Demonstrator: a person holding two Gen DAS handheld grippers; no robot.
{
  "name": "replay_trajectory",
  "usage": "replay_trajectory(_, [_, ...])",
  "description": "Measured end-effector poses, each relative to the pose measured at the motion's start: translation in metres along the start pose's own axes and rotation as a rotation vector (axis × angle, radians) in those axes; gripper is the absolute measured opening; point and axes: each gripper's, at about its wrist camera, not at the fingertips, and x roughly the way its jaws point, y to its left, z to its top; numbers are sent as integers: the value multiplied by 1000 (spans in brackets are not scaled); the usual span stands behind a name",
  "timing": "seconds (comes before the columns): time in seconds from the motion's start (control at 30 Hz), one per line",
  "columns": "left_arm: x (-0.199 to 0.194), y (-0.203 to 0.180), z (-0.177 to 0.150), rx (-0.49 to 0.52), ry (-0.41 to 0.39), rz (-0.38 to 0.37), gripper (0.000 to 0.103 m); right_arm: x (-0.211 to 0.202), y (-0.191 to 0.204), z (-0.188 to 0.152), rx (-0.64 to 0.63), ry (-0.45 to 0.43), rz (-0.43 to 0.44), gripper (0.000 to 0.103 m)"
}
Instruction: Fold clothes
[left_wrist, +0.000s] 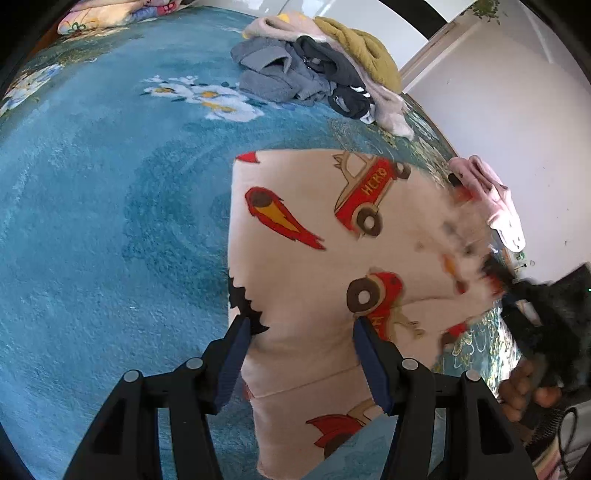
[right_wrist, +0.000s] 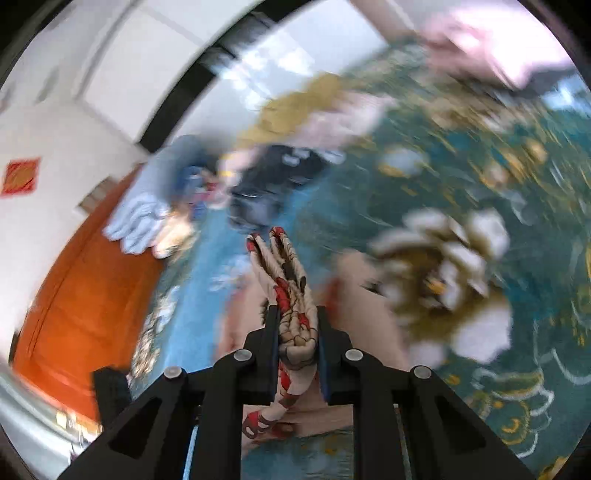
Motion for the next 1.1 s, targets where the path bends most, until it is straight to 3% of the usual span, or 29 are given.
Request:
replay_trajectory(0.07, [0, 2, 0, -3, 5, 2, 62, 17, -18, -9, 56, 63, -62, 17])
replay_trajectory(0.23, [-8, 12, 7, -29, -6, 15, 62, 16, -25, -8, 118, 70, -31, 21])
replay_trajectory(0.3, [-9, 16, 8, -36, -5, 27, 62, 6, -21, -4, 91, 71, -25, 22])
replay_trajectory(0.4, [-10, 15, 9, -13, -19, 60, 62, -14, -9, -1, -4, 37, -79, 33])
replay_trajectory(0.53, [-9, -6, 12, 54, -46, 65, 62, -8, 28, 3, -156, 55, -103, 33])
replay_trajectory(0.7, [6, -25, 13, 114, -20, 41, 64, 2, 24, 3, -142, 75, -79, 33])
replay_trajectory(1.0, [3, -14, 16, 63, -15, 10, 64, 20, 17, 2, -115, 109, -36, 34])
replay_trajectory(1.07, [-5, -3, 19, 29, -29, 10, 65, 4, 11, 3, -93, 65, -24, 43])
replay_trajectory(1.1, [-5, 4, 19, 10, -27, 15, 66, -1, 5, 4, -73, 47, -28, 58])
